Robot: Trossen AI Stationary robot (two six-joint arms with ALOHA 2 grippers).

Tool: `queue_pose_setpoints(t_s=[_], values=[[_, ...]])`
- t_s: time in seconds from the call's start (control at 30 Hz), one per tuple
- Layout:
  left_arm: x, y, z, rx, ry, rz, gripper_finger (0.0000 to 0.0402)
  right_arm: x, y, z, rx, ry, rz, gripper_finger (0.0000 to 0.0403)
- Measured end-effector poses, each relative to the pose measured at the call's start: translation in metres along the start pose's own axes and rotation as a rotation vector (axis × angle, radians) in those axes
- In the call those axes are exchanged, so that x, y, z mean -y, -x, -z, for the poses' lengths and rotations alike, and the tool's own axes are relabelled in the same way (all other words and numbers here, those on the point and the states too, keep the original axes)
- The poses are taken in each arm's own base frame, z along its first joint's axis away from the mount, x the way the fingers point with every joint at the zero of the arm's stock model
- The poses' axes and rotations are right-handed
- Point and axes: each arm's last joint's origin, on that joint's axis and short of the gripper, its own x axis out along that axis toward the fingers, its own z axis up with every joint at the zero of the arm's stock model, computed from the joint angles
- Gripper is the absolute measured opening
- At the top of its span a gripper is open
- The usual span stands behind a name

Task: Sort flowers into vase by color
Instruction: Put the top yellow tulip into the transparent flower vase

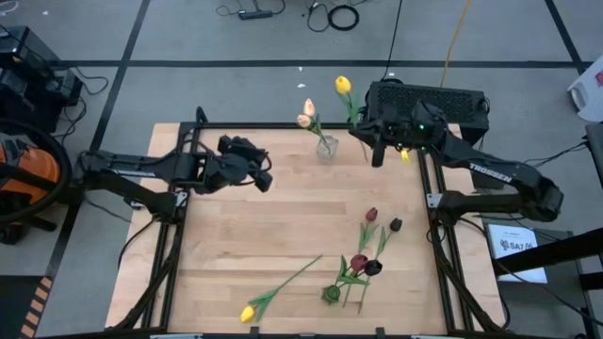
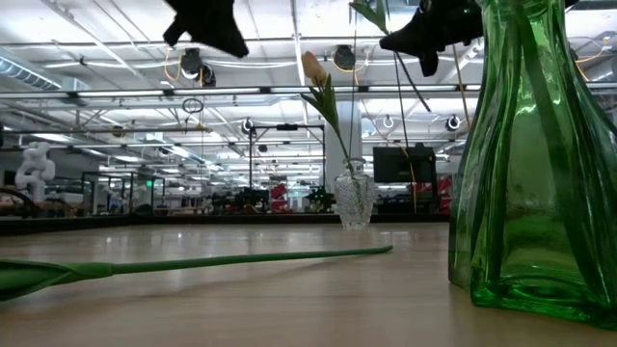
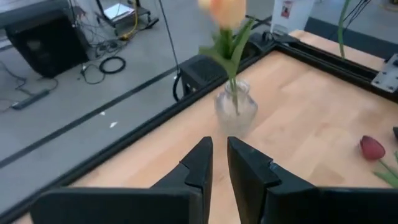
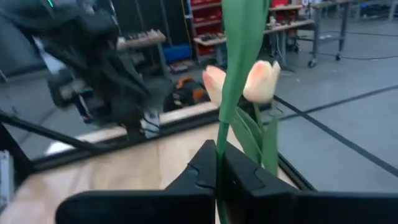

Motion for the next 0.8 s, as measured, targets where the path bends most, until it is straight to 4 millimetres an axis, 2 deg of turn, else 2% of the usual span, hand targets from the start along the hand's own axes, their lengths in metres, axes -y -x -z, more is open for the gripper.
queue_pose_setpoints(t_s=[0.13, 0.33, 0.6, 0.8], values=[[-0.012, -0.01, 0.028, -0.025, 0.017, 0.097, 0.0054, 0.006, -0.007, -0.004, 0.069, -0.051, -0.002, 0.0], [-0.042, -0.013, 0.054, 0.039, 0.0, 0.215, 0.0054, 0.019, -0.024, -0.004, 0.147, -0.113, -0.016, 0.0], [-0.082, 0.001, 0.063, 0.183, -0.017, 0.418, 0.0054, 0.043, -0.059, 0.014, 0.219, -0.095, -0.024, 0.0], [-0.095, 0.008, 0.066, 0.218, 0.009, 0.446, 0.0054, 0.064, -0.074, 0.024, 0.322, -0.06, -0.084, 0.0]])
